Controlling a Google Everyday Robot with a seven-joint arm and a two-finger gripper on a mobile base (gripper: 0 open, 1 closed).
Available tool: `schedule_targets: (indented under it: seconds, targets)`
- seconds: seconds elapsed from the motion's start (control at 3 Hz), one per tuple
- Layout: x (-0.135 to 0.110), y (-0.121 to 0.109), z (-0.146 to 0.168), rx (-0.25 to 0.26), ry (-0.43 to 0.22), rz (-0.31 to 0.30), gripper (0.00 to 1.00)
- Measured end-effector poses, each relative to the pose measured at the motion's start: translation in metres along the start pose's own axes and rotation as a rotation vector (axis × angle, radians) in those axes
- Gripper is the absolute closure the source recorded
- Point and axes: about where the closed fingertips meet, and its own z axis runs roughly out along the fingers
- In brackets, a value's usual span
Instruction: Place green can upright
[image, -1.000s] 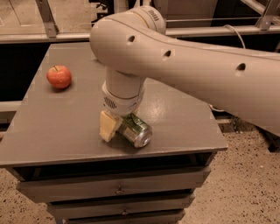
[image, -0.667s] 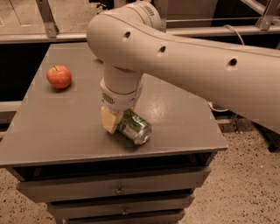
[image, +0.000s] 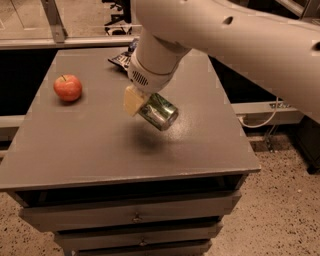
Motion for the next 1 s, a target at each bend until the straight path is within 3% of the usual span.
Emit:
schedule_targets:
  seconds: [0.33,0.67,1.0]
  targets:
    - [-0.017,-0.019,-0.025,-0.018,-0.201,-0.035,1.00]
    - [-0.034,-0.034,-0.039,-0.110,-0.493,-0.029,1.00]
    - [-0.033,-0.034,-0.053,-0.231,-0.680,-0.035,1.00]
